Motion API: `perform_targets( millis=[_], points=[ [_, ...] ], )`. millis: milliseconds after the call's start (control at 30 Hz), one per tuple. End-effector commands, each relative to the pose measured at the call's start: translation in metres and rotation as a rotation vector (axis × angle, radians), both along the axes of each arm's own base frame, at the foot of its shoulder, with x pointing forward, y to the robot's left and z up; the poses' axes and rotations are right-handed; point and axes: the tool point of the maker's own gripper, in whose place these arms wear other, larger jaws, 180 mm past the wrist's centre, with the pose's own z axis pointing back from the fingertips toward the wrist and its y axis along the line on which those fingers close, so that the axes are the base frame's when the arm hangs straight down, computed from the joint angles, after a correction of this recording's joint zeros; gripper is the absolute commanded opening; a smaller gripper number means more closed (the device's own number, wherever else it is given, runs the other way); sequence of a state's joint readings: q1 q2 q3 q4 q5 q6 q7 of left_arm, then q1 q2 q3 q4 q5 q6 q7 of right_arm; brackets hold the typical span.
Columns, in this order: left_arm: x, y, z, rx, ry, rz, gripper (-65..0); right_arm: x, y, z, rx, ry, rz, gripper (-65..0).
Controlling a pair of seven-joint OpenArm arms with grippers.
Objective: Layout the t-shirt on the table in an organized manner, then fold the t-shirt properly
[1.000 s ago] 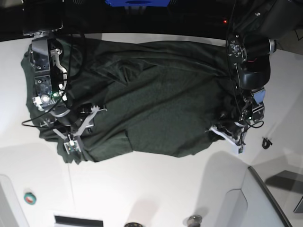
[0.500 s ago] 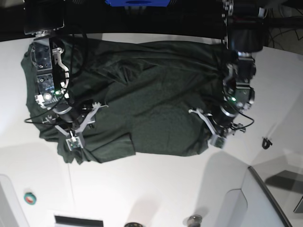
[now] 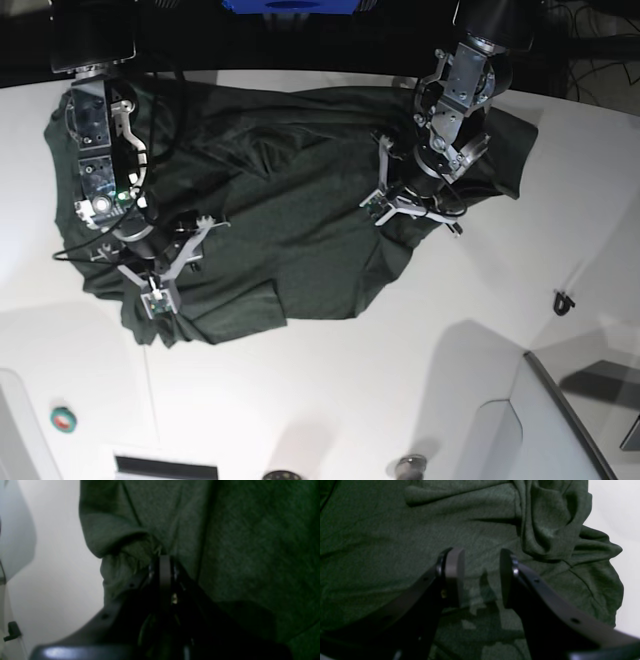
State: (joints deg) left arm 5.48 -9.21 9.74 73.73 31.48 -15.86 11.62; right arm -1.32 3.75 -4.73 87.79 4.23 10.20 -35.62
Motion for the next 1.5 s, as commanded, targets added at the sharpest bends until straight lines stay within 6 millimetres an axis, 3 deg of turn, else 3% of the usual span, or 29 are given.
perform_targets(
  millis=[0, 100, 167, 300, 500, 600, 700, 867, 1033, 1200, 1333, 1400, 1467],
  points=[
    [0.006, 0.006, 0.008, 0.001, -0.032, 0.016, -65.0, 0.011, 0.000, 0.014, 0.007, -0.053, -0.001, -42.8],
    [0.008, 0.016, 0.015, 0.000, -0.051, 0.047, -64.3, 0.011, 0.000, 0.014, 0.007, -0.053, -0.001, -42.8],
    [0.004, 0.019, 0.021, 0.007, -0.060, 0.061, -51.7, 0.012, 0.000, 0.015, 0.007, -0.055, -0.001, -42.8],
    [0.008, 0.023, 0.048, 0.048, -0.089, 0.098, -35.4, 0.012, -0.001, 0.015, 0.007, -0.055, -0.002, -42.8],
    [0.027, 0.022, 0.064, 0.031, -0.129, 0.116, -23.7, 0.012, 0.000, 0.015, 0.008, -0.055, -0.001, -42.8],
    [0.045, 0.025, 0.063, -0.105, -0.105, 0.190, -23.2, 0.012, 0.000, 0.015, 0.008, -0.055, -0.001, -42.8],
    [0.067, 0.054, 0.071, -0.317, -0.103, 0.376, -23.2, 0.011, -0.002, 0.014, 0.002, -0.053, -0.001, -42.8],
    [0.088, 0.077, 0.074, -0.517, -0.087, 0.514, -23.2, 0.011, -0.003, 0.013, 0.001, -0.052, -0.001, -42.8],
    [0.091, 0.081, 0.055, -0.627, -0.016, 0.591, -23.5, 0.011, -0.003, 0.014, 0.001, -0.053, -0.001, -42.8],
    [0.085, 0.063, 0.034, -0.627, 0.080, 0.517, -23.7, 0.012, -0.003, 0.014, 0.001, -0.055, -0.001, -42.8],
    [0.084, 0.062, 0.032, -0.629, 0.086, 0.520, -24.2, 0.015, -0.003, 0.017, 0.001, -0.062, -0.001, -42.8],
    [0.084, 0.062, 0.032, -0.628, 0.087, 0.519, -29.6, 0.015, -0.003, 0.017, 0.001, -0.061, -0.001, -42.8],
    [0.084, 0.062, 0.032, -0.628, 0.087, 0.519, -42.9, 0.017, -0.003, 0.018, 0.001, -0.065, -0.001, -42.8]
  ],
)
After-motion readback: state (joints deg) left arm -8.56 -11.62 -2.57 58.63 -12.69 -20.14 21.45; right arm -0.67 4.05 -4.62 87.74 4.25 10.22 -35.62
